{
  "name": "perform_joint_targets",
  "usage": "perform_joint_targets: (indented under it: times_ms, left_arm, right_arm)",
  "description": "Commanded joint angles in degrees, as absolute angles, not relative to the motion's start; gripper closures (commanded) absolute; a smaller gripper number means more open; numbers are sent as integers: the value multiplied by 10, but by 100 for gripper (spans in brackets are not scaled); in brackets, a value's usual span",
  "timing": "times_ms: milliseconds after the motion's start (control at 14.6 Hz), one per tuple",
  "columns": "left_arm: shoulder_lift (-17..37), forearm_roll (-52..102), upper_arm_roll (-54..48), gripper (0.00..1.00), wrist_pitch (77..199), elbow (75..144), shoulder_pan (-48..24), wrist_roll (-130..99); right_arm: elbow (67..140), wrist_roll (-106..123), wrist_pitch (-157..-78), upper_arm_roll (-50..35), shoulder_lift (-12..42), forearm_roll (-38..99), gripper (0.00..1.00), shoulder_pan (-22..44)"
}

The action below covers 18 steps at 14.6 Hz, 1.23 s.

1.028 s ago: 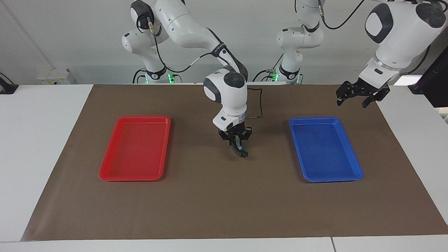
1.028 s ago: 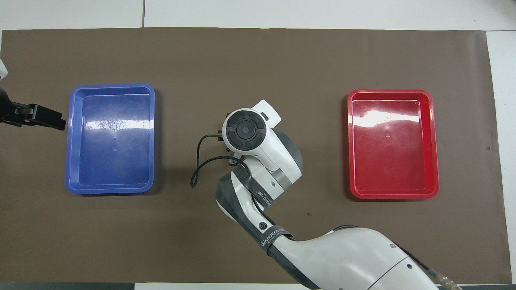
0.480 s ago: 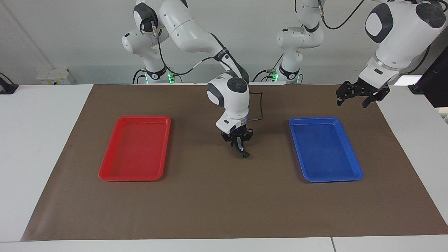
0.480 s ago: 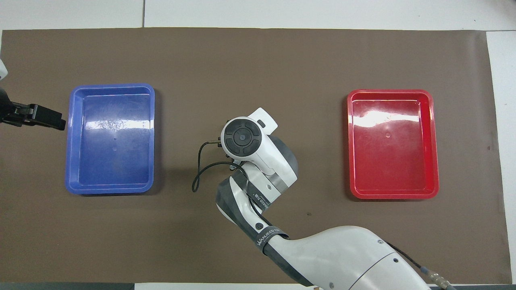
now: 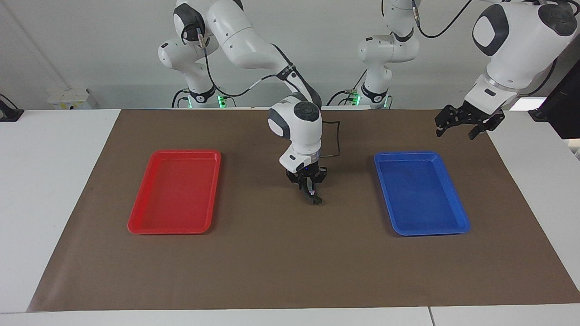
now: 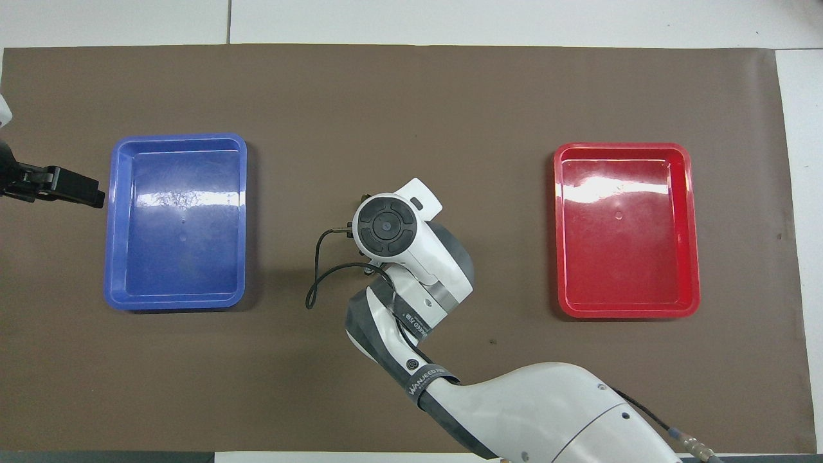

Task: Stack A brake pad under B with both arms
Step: 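Carry the curved pad over the small pad with the right gripper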

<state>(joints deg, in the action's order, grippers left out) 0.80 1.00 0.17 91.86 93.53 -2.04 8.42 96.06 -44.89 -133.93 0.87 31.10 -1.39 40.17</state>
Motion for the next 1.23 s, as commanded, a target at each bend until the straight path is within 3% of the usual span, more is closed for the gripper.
perform_joint_targets:
  times_ms: [0, 69, 206, 274, 343, 548, 754, 1165]
  left_arm:
    - [10, 17, 1, 1, 910, 931, -16, 90]
    - [10, 17, 1, 1, 910, 931, -16, 90]
    - [10, 17, 1, 1, 910, 931, -16, 90]
    - [10, 17, 1, 1, 910, 931, -17, 90]
    - [10, 18, 1, 1, 910, 931, -17, 90]
    - [10, 17, 1, 1, 910, 931, -17, 90]
    - [10, 17, 1, 1, 910, 931, -16, 90]
    - [10, 17, 1, 1, 910, 931, -17, 90]
  right_arm:
    - [976, -465, -1353, 10, 299, -23, 95, 404]
    - [976, -465, -1354, 10, 299, -23, 89, 403]
    - [979, -466, -1354, 9, 298, -23, 47, 404]
    - [980, -466, -1354, 9, 298, -23, 18, 404]
    - [980, -466, -1353, 9, 297, -24, 0, 405]
    - [969, -466, -1333, 11, 295, -24, 0, 413]
    - [969, -462, -1301, 19, 248, -33, 0, 396]
    - [969, -358, -1203, 21, 134, -54, 0, 263]
